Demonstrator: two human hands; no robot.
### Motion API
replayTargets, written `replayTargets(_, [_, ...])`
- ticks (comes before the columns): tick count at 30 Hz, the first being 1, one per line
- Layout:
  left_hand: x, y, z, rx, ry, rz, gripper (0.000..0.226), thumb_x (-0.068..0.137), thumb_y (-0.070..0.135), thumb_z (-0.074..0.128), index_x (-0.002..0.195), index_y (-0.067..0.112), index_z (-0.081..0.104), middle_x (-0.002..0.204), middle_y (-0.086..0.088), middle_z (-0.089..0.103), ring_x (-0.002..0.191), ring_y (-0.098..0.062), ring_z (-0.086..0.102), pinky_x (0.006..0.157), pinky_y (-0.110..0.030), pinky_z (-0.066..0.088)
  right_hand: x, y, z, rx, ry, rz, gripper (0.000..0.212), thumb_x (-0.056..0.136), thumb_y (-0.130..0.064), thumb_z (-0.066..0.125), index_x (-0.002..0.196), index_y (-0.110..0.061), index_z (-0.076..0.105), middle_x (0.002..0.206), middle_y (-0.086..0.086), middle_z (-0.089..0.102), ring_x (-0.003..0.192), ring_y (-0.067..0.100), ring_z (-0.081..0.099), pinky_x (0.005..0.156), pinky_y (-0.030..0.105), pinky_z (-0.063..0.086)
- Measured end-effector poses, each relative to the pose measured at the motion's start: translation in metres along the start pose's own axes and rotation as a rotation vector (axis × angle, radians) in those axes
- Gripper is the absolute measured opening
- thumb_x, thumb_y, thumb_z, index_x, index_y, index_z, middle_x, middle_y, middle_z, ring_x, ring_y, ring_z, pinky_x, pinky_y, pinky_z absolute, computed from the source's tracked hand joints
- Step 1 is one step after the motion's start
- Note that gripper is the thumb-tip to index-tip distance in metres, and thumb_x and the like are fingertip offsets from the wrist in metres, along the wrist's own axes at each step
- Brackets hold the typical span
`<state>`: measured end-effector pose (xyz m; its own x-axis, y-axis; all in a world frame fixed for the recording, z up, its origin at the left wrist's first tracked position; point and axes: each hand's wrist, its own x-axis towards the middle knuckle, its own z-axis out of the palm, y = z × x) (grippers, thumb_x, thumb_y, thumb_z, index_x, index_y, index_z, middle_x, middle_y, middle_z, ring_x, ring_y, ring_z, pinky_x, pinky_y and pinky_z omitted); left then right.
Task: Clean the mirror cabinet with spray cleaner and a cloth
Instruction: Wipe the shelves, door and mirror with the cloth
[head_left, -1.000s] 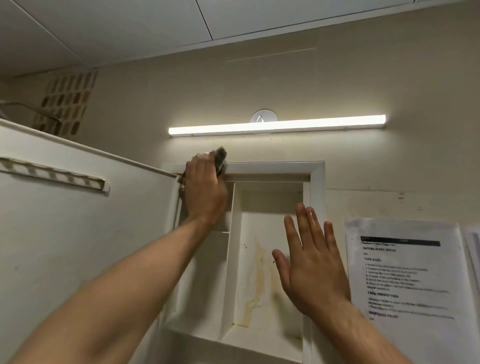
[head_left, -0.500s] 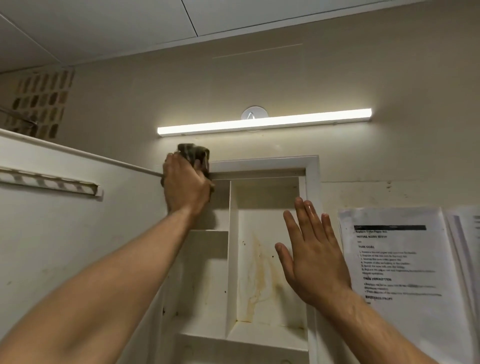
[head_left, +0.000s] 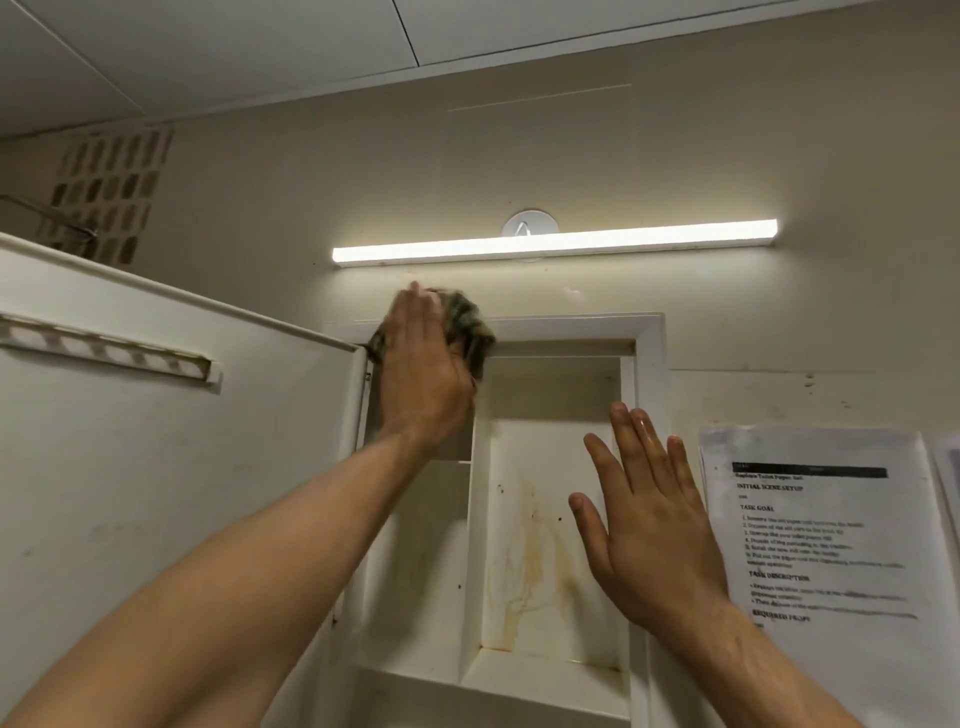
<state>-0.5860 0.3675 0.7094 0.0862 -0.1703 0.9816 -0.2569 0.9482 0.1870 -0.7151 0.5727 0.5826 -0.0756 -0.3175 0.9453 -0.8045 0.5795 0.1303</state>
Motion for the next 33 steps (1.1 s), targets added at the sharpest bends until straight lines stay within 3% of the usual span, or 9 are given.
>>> replayTargets(2, [0.009, -0.010, -0.007, 0.037, 0.084, -0.304, 0.064, 0.109, 0.032, 0.031, 0.163, 0.003, 0.013, 0.173, -0.013, 0.005, 0.160, -0.028, -0.001, 0.131, -0.042, 0.000, 0.001, -0.001, 0.001, -0.006, 0.003, 0.003, 0.070, 0.102, -0.058, 0.018, 0.161, -0.023, 0.032, 0.174, 0.002, -0.005, 0.160, 0.018, -0.010, 0.130, 0.048, 0.003])
replayTargets(4, [0.001, 0.002, -0.002, 0.064, 0.091, -0.370, 0.067, 0.109, 0.034, 0.029, 0.162, 0.001, 0.004, 0.173, -0.014, -0.001, 0.160, -0.028, -0.006, 0.130, -0.041, -0.005, 0.000, -0.002, 0.001, -0.009, 0.016, 0.012, 0.070, 0.102, -0.057, 0.018, 0.160, -0.021, 0.035, 0.174, 0.004, -0.001, 0.160, 0.020, -0.006, 0.129, 0.051, 0.008])
replayTargets(9, [-0.012, -0.002, 0.007, 0.046, -0.104, 0.264, 0.071, 0.106, 0.028, 0.038, 0.164, 0.014, -0.001, 0.173, -0.006, -0.006, 0.158, -0.018, -0.013, 0.130, -0.042, -0.006, -0.002, -0.001, 0.002, 0.022, 0.033, -0.009, 0.068, 0.103, -0.056, 0.022, 0.159, -0.021, 0.036, 0.174, 0.002, 0.001, 0.160, 0.018, -0.006, 0.130, 0.049, 0.007])
replayTargets(14, [0.008, 0.016, 0.009, -0.002, 0.090, -0.175, 0.062, 0.106, 0.034, 0.026, 0.163, 0.012, 0.022, 0.173, -0.011, 0.010, 0.160, -0.028, 0.000, 0.130, -0.047, -0.002, -0.002, -0.004, 0.002, 0.051, 0.077, 0.024, 0.068, 0.103, -0.055, 0.023, 0.161, -0.020, 0.031, 0.174, 0.000, 0.002, 0.160, 0.014, -0.007, 0.130, 0.041, -0.002])
replayTargets(16, [0.003, 0.043, 0.019, 0.004, 0.019, 0.001, 0.060, 0.107, 0.040, 0.027, 0.162, 0.018, 0.024, 0.172, -0.010, 0.012, 0.160, -0.028, 0.002, 0.130, -0.048, -0.004, -0.001, -0.004, 0.002, 0.063, 0.097, 0.024, 0.068, 0.104, -0.050, 0.026, 0.162, -0.015, 0.030, 0.174, 0.003, 0.006, 0.161, 0.016, -0.001, 0.129, 0.040, 0.000])
replayTargets(20, [-0.008, 0.066, 0.033, 0.131, -0.161, 0.510, 0.070, 0.106, 0.048, 0.030, 0.165, 0.023, 0.002, 0.174, -0.005, -0.005, 0.160, -0.023, -0.010, 0.127, -0.042, -0.012, -0.003, -0.005, -0.002, 0.032, 0.111, 0.061, 0.072, 0.102, -0.042, 0.030, 0.164, -0.008, 0.018, 0.174, 0.007, 0.004, 0.161, 0.020, 0.000, 0.129, 0.042, 0.002])
replayTargets(26, [-0.007, 0.101, 0.042, -0.030, 0.052, -0.072, 0.057, 0.109, 0.039, 0.031, 0.161, 0.016, 0.028, 0.171, -0.010, 0.018, 0.160, -0.029, 0.006, 0.129, -0.048, -0.005, -0.010, -0.007, 0.003, 0.065, 0.137, 0.107, 0.073, 0.099, -0.041, 0.033, 0.164, -0.011, 0.017, 0.174, 0.006, 0.000, 0.161, 0.018, -0.004, 0.129, 0.041, 0.002])
replayTargets(30, [-0.008, 0.134, 0.047, -0.015, -0.163, 0.553, 0.061, 0.106, 0.049, 0.023, 0.160, 0.022, 0.032, 0.164, -0.006, 0.036, 0.153, -0.027, 0.028, 0.126, -0.041, 0.005, -0.012, -0.004, 0.006, 0.061, 0.220, 0.172, 0.071, 0.096, -0.027, 0.041, 0.162, -0.006, 0.025, 0.173, 0.011, 0.008, 0.161, 0.023, 0.002, 0.130, 0.046, 0.011])
replayTargets(33, [0.011, 0.110, 0.041, 0.064, -0.198, 0.628, 0.060, 0.108, 0.052, 0.028, 0.161, 0.025, 0.027, 0.163, -0.006, 0.039, 0.150, -0.027, 0.034, 0.123, -0.040, 0.010, -0.015, -0.004, 0.008, 0.102, 0.276, 0.237, 0.067, 0.094, -0.021, 0.046, 0.157, -0.004, 0.032, 0.172, 0.014, 0.016, 0.160, 0.026, 0.007, 0.129, 0.049, 0.015])
